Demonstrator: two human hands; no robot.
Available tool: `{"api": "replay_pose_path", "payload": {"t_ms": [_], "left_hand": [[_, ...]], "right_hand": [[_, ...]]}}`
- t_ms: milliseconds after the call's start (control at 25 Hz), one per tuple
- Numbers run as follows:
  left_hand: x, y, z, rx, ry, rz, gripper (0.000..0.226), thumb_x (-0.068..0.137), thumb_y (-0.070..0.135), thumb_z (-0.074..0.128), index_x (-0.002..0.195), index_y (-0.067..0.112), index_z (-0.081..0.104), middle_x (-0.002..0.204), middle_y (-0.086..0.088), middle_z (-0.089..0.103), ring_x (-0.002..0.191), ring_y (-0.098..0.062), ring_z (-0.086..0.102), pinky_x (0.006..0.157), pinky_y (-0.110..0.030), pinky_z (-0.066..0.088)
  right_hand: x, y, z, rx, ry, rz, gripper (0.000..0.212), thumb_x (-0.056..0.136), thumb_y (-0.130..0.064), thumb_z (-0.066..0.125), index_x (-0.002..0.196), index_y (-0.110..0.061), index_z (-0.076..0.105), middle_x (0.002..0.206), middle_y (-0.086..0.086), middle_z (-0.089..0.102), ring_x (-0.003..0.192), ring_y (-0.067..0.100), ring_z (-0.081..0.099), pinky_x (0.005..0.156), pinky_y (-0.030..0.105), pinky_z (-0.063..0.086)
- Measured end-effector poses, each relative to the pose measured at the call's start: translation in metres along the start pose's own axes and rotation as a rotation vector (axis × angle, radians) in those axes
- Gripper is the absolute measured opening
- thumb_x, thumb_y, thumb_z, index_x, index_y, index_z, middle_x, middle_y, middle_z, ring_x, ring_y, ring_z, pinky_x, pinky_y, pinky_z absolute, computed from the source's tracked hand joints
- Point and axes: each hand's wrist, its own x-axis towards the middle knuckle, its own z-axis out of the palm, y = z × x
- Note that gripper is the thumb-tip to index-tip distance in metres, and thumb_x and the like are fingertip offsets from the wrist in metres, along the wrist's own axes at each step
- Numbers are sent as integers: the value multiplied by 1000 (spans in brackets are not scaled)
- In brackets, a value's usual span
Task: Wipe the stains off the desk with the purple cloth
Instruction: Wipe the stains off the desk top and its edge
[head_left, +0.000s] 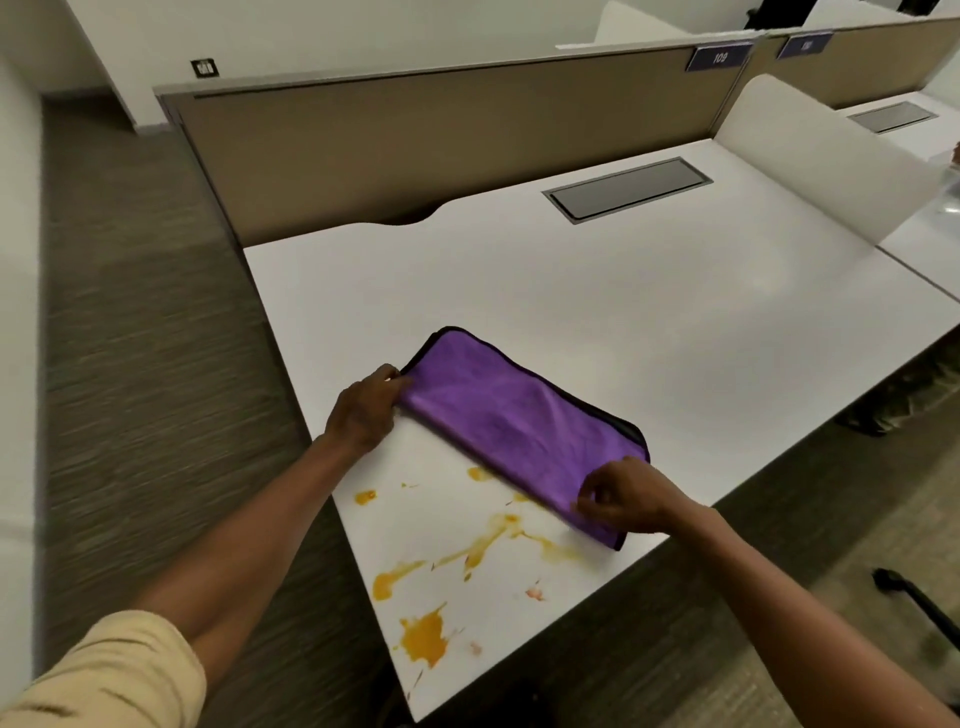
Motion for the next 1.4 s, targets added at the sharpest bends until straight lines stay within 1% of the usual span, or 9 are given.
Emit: {"api": "replay_pose_path", "payload": {"t_ms": [80,120,200,240,320,640,960,1200,1400], "left_hand": [[-16,-8,5,-49,138,-103,49,90,3,62,135,20,59,124,-7,56,95,-36,65,77,-41,53],[-23,-12,10,-72,171,-141,45,89,6,66,132,17,60,121,-9,57,97,-36,65,80,-43,53],[-32,-20,20,-95,169,-158,30,89,13,71,118,12,65,113,-10,61,102,-36,63,88,-45,50],[-33,-24,23,-98,153,-148,25,89,16,73,113,11,67,112,-10,63,105,-35,62,91,-45,49],[-31,-30,26,-90,113,-108,27,89,20,75,113,10,71,120,-11,65,117,-35,59,97,-46,48],[3,-38,34,2,-29,65,50,101,29,60,149,20,52,160,-6,42,153,-27,31,122,-47,29],[2,-55,49,157,-71,170,63,104,49,14,162,28,24,171,4,17,158,-17,15,126,-43,15],[0,-50,44,214,-63,183,60,104,45,19,161,27,29,169,1,24,156,-23,25,122,-46,24],[2,-56,40,238,-77,214,60,104,47,19,160,28,30,168,0,27,154,-25,28,120,-43,25]], "right_hand": [[22,-8,-1,43,240,-39,26,99,-40,63,116,-24,75,104,-1,76,93,14,69,87,37,56],[36,-14,0,0,313,-65,32,100,-38,61,129,-25,70,123,3,72,114,21,66,97,39,52],[65,-25,5,-179,248,-111,53,104,-43,54,154,-33,44,166,3,36,155,26,29,121,43,31],[78,-28,9,-259,177,-123,57,106,-49,46,160,-40,29,173,-3,14,161,24,9,127,46,18],[93,-27,20,-328,112,-124,56,108,-55,29,161,-49,11,173,-8,-6,160,21,-11,129,50,3],[78,-13,60,-197,238,-46,57,104,-64,7,159,-53,-6,173,-11,-12,159,19,-17,130,53,-2],[32,-5,94,-171,257,-9,59,103,-63,8,160,-51,-4,173,-11,-13,160,23,-15,129,55,2],[69,-30,83,-37,340,245,58,101,-68,0,156,-56,-14,172,-10,-17,159,18,-19,129,51,-6],[12,-24,119,-195,375,-4,58,105,-60,14,162,-46,8,174,-9,2,161,26,1,126,58,13]]}}
